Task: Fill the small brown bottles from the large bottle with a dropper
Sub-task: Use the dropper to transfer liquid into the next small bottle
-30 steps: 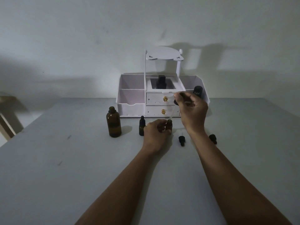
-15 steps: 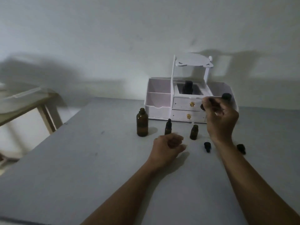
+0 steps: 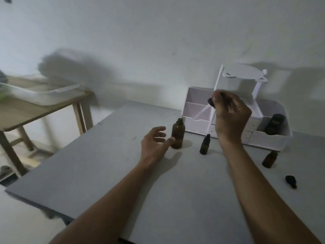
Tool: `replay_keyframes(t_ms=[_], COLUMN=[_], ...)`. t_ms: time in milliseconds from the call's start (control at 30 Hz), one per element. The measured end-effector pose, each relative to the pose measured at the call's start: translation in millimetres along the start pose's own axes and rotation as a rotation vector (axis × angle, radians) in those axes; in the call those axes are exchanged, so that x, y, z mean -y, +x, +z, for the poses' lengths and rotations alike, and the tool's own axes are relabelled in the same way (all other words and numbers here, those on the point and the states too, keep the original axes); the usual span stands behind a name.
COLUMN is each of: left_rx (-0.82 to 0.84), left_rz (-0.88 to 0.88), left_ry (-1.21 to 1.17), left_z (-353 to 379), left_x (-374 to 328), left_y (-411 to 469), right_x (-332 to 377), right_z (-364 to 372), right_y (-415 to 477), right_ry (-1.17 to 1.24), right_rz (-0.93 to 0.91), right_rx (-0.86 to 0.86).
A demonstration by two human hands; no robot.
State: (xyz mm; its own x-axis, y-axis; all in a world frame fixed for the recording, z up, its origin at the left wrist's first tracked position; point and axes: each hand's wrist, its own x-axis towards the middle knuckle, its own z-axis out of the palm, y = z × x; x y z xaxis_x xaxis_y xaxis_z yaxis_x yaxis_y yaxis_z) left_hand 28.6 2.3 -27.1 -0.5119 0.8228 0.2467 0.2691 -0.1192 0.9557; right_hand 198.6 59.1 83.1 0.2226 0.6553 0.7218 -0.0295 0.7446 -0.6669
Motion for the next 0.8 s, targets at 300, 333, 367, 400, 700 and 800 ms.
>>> replay_keyframes(t_ms=[300,333,367,400,700,800], left_rx=[0.237,0.245,0.252,0.259,0.273,0.271], left_rz=[0.009,0.014,0.016,0.015,0.022,0.035], left_ry=[-0.104,-0.117,-0.127,-0.135,-0.117,-0.092], left_z=[7.0,6.4,6.0,5.8,5.7,5.9], left_x=[5.9,7.0,9.1,9.8,16.5,16.2], left_y=[33.7,34.7,36.0,36.2,40.1,39.4], right_x=[-19.8,-20.1,-21.6,-22.5,-33.1,-34.8], right_z=[28.2,29.6,30.7,31.8,45.4,49.3], right_y=[0.7,0.5,0.6,0.8,-2.4,-5.3], right_ry=[0.012,0.009,0.003,-0.008,-0.083,-0.127], right_rz=[0.031,0.023,0.016,0.01,0.02,0.041], right_rx=[0.03,0.039,0.046,0.051,0.132,0.182])
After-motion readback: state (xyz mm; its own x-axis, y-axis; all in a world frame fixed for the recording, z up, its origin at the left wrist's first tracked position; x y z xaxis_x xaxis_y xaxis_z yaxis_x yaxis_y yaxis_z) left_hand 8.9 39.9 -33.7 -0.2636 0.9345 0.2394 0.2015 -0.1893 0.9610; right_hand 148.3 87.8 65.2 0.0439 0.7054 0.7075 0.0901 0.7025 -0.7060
